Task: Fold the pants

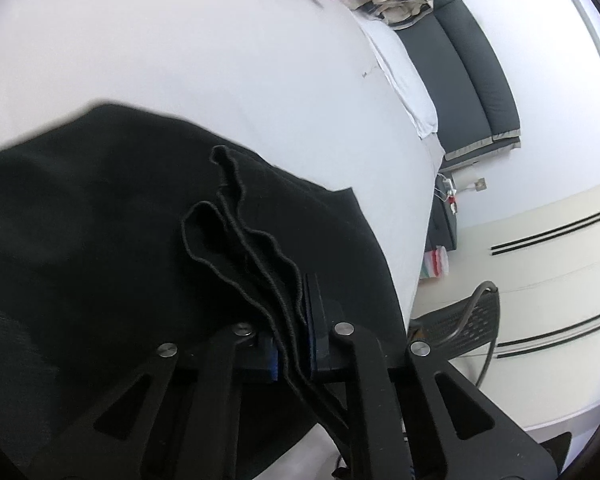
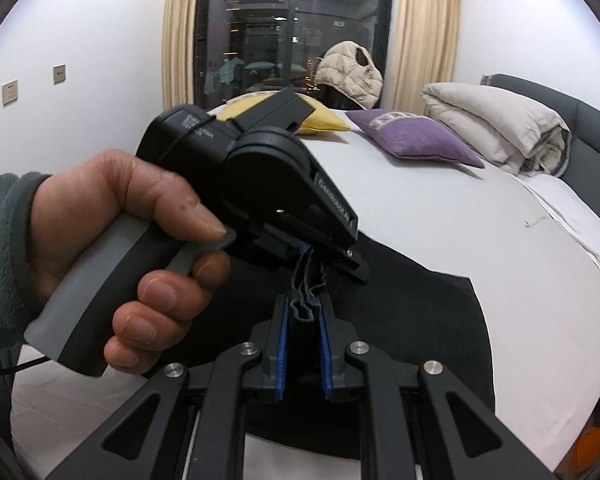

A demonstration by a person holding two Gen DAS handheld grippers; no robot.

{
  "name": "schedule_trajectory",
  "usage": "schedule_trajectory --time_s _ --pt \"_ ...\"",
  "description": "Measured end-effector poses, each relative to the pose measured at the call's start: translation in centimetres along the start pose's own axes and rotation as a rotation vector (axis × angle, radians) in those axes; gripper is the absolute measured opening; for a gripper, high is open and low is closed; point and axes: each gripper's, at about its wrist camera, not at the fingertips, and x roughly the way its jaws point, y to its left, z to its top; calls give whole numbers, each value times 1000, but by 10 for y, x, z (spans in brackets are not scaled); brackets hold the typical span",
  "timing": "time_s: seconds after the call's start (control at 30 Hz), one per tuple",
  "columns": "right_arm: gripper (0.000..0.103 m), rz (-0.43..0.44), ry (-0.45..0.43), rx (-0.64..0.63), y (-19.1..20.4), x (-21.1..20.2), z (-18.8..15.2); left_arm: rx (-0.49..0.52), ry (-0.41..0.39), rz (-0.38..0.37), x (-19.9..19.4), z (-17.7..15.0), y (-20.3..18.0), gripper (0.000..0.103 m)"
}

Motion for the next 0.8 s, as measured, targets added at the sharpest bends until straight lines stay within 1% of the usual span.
schedule_trajectory --time_s 0.03,0.07,0.13,0.2,0.33,0.4,0.43,0.47,0.53,0.6,0.63,0.67,0.7,0.8 --pt "15 10 -3 -8 5 1 3 12 -8 10 -6 0 1 7" --pt "15 18 -4 -13 8 2 5 17 -13 21 -4 12 -8 7" --pt "15 36 -7 -27 17 6 10 23 -18 38 -11 12 -3 7" --pt "15 55 0 -40 26 12 11 6 -26 56 -15 10 8 7" --pt "15 97 29 -56 42 28 9 -32 -37 65 -21 9 33 7" --pt "15 127 63 -63 49 39 3 -41 -24 106 -13 6 42 8" --pt "16 152 108 -62 54 49 -3 -51 -18 110 -12 4 51 9" --pt "18 163 148 -56 56 58 -9 -64 -11 94 -8 3 58 9" --pt "22 197 192 -13 52 65 -18 -72 -14 70 -6 3 63 10" --pt "27 228 198 38 42 61 -20 -71 -20 62 -7 4 64 10" --pt "33 250 197 59 36 55 -21 -64 -19 65 -7 4 63 10" --pt "35 262 195 70 30 50 -20 -60 -16 70 -3 4 61 10" --pt "35 272 191 83 23 46 -19 -56 -14 72 -3 4 61 10" --pt "36 278 149 165 -14 27 -8 -44 -15 87 -7 5 60 10"
